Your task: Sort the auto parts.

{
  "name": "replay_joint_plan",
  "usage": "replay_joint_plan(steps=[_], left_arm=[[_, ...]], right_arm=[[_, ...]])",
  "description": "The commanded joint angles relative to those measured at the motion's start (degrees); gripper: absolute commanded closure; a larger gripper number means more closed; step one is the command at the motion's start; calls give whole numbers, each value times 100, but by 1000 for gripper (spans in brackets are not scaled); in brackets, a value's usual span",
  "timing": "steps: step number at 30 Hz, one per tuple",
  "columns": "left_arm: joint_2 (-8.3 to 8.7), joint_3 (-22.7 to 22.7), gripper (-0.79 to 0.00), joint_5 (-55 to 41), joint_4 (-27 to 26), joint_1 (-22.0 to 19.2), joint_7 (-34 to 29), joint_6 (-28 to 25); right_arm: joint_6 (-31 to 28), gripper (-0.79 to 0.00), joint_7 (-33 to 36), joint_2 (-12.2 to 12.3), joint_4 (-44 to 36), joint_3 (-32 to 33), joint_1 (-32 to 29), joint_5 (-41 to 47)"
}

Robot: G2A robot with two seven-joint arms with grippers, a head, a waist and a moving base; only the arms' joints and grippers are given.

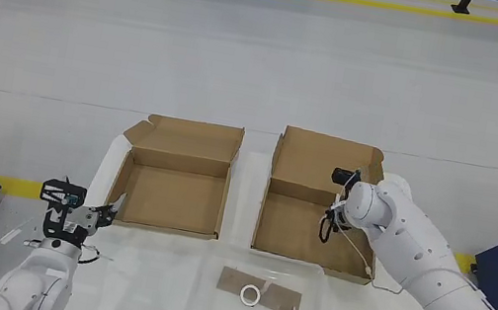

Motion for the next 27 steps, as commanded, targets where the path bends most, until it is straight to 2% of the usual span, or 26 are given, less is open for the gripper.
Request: replay_joint_plan(steps=[1, 11, 23, 24, 25, 27], left_arm=[[0, 0, -785, 0, 0, 0, 0, 0], [0, 0, -785, 0, 0, 0, 0, 0], [0, 0, -785, 0, 0, 0, 0, 0], [0, 0, -785, 0, 0, 0, 0, 0], [0, 0, -785, 0, 0, 0, 0, 0], [0, 0, -785, 0, 0, 0, 0, 0]], right_arm=[[-24, 0, -57, -78, 171, -55, 37, 40], [-43, 0, -336, -428, 797, -241, 157, 160], [-170, 0, -414, -667, 1266, -250, 240, 202], [-173, -37, -415, -680, 1285, -247, 243, 195], [-178, -132, -413, -692, 1302, -242, 247, 187], [-190, -228, -416, -711, 1328, -229, 251, 169]])
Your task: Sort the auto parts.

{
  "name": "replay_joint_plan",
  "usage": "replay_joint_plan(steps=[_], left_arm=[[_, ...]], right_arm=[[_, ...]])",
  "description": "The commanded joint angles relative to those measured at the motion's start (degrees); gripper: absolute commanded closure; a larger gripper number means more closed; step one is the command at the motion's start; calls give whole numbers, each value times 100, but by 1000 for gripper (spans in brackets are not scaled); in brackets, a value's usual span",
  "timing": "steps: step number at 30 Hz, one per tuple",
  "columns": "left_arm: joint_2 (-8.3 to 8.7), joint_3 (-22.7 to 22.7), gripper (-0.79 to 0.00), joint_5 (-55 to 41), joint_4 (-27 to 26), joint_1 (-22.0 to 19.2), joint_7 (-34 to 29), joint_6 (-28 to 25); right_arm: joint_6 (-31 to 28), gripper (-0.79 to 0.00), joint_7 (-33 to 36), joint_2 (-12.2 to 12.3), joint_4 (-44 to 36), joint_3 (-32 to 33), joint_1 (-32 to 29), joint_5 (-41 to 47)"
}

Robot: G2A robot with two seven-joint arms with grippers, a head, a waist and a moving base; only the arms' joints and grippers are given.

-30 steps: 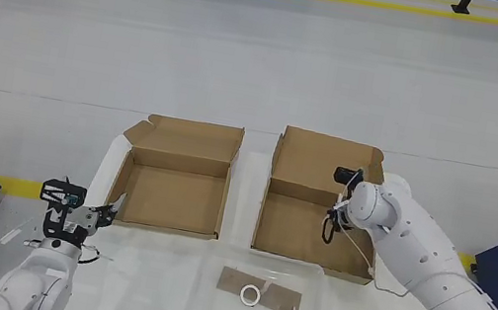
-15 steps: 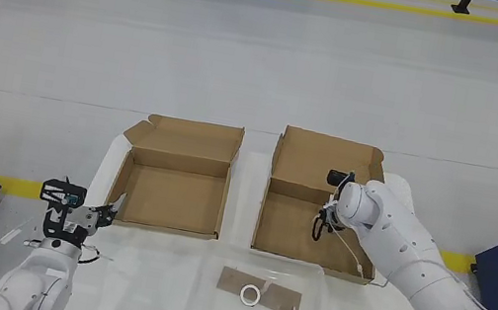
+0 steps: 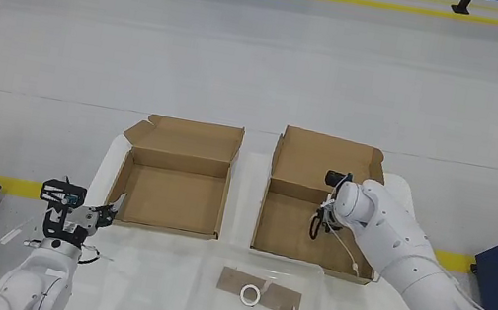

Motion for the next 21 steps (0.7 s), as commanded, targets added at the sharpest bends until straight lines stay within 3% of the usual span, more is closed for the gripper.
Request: replay_joint_plan(steps=[1, 6, 8, 9, 21], left_arm=[[0, 0, -785, 0, 0, 0, 0, 0], [0, 0, -785, 0, 0, 0, 0, 0], [0, 0, -785, 0, 0, 0, 0, 0], [0, 0, -785, 0, 0, 0, 0, 0], [0, 0, -785, 0, 0, 0, 0, 0]], right_arm=[[-6, -262, -5, -14, 19, 20, 4, -14], [-13, -443, -8, -22, -2, 98, -8, -79], [-7, -714, 0, -10, -53, 140, -22, -122], [9, -785, 8, 0, -88, 164, -31, -154], [48, -785, 470, 424, -1383, 793, -429, -652]])
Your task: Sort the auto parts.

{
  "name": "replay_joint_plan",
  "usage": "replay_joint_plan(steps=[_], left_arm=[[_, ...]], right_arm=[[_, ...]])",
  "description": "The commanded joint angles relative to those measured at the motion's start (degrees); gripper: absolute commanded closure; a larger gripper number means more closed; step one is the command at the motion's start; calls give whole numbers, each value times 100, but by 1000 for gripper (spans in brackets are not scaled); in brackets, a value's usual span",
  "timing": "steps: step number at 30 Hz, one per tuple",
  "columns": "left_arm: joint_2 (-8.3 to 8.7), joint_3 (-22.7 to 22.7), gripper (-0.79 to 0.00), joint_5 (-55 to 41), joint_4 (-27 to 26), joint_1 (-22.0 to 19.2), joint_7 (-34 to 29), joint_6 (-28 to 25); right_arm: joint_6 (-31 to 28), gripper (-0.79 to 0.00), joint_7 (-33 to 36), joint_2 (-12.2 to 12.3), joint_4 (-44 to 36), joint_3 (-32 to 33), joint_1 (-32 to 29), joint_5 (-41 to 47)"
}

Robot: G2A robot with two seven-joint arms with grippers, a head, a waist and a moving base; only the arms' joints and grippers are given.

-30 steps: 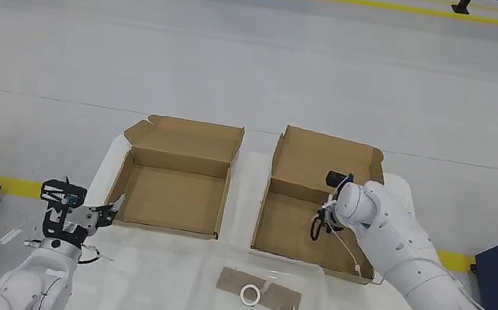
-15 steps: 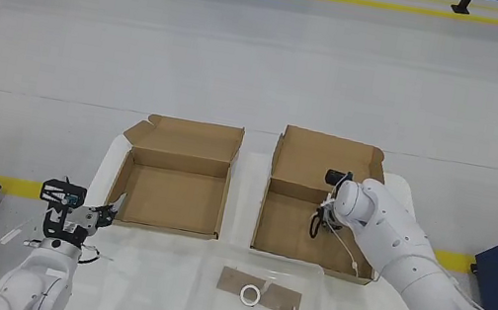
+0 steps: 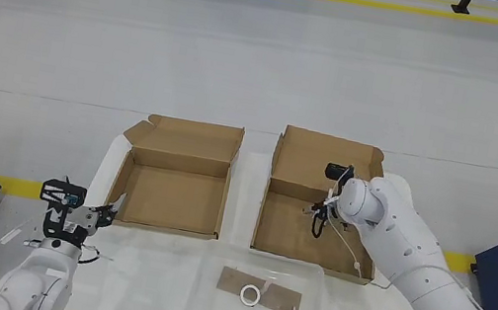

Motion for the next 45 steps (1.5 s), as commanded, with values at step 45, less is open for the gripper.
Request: replay_joint_plan(steps=[45], left_arm=[[0, 0, -785, 0, 0, 0, 0, 0]], right_arm=[[-4075, -785, 2472, 798, -3882, 823, -833, -1504]])
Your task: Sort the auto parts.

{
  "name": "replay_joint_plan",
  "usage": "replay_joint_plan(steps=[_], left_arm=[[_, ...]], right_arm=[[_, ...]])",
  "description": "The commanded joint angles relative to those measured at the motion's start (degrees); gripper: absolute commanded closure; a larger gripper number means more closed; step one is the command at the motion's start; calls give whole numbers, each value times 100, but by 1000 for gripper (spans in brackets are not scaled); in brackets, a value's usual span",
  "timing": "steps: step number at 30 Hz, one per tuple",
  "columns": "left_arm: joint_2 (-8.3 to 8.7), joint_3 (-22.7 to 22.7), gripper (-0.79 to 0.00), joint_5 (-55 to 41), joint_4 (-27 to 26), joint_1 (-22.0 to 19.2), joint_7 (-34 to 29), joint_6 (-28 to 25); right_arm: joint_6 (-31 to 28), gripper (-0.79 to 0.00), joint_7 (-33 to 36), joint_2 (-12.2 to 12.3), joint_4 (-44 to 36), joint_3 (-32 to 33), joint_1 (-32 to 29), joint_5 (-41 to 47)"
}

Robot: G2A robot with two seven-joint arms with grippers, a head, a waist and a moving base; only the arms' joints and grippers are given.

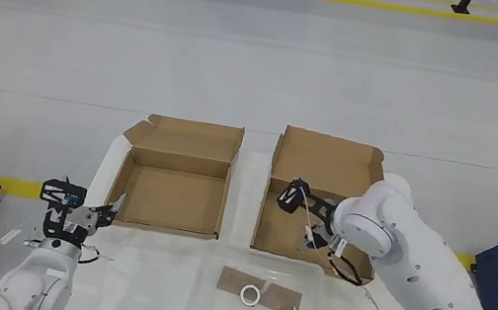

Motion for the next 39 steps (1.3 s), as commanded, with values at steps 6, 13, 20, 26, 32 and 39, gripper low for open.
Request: replay_joint_plan(steps=[6, 13, 20, 26, 32, 39], left_arm=[[0, 0, -785, 0, 0, 0, 0, 0], [0, 0, -785, 0, 0, 0, 0, 0], [0, 0, -785, 0, 0, 0, 0, 0], [0, 0, -785, 0, 0, 0, 0, 0], [0, 0, -785, 0, 0, 0, 0, 0], [0, 0, -785, 0, 0, 0, 0, 0]], right_arm=[[11, -785, -45, -1, -9, -14, -17, -25], [-391, -785, -101, 58, -343, -709, 54, 285], [-463, -785, -173, 310, -589, -1759, 591, 1037], [-704, -785, -414, 495, -438, -2435, 1066, 1439], [-704, -785, -414, 495, -438, -2435, 1066, 1439], [-771, -785, -580, 441, -628, -2620, 886, 1276]])
